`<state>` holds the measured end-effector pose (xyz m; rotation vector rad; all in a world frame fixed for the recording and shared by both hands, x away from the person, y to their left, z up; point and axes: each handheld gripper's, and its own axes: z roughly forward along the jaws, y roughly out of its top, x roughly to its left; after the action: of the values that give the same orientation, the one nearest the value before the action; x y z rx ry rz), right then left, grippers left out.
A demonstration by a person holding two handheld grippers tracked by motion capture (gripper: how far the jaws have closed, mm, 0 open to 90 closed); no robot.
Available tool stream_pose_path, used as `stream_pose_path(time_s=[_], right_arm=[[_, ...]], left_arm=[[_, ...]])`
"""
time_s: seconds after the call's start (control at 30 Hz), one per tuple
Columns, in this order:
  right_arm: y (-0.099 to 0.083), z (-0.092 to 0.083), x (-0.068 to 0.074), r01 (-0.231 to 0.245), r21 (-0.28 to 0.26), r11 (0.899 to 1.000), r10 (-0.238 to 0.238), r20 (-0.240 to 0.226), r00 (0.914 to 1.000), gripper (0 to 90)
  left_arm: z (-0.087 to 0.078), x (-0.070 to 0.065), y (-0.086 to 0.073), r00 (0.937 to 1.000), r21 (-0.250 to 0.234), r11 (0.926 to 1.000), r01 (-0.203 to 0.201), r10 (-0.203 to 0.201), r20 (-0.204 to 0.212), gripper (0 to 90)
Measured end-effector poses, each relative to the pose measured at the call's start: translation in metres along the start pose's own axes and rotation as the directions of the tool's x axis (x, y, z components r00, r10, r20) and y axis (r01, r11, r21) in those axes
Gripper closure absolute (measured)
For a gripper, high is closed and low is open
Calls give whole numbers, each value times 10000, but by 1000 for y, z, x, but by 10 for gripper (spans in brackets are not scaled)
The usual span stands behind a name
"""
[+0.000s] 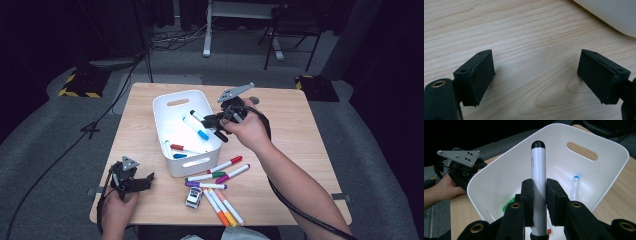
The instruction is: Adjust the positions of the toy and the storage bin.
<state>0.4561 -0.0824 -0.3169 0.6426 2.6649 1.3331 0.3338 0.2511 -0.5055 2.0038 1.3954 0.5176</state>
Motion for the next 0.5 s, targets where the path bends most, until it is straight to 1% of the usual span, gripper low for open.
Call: stream_pose_path(time_s=[0.1,0.13,0.17,0.3,0.37,0.4,0.5], right_arm=[[4,7,-3,24,-73,10000,-24,-49,10000,768],[5,9,-3,-113,-77,9999,112,-89,9999,769],[6,11,-4,-106,-104,9999,105,-129,9999,769],[9,21,-3,-116,-139,9998,113,-196,9997,769],[8,26,0,-177,-59,9998,175,-266,9995,768],[7,29,1,-63,79,9999,65,-252,9997,768],[3,32,2,-48,377,9993,55,-200,9998,768]], left_arm=[[0,0,0,10000,49,10000,-16,16,4,145],[0,0,0,10000,55,10000,-20,20,2,145],[0,0,0,10000,55,10000,-19,19,3,145],[0,0,0,10000,49,10000,-27,27,-3,145],[0,0,0,10000,49,10000,-24,25,-4,145],[0,0,0,10000,47,10000,-28,28,-1,146],[0,0,0,10000,58,10000,-17,17,-11,145]])
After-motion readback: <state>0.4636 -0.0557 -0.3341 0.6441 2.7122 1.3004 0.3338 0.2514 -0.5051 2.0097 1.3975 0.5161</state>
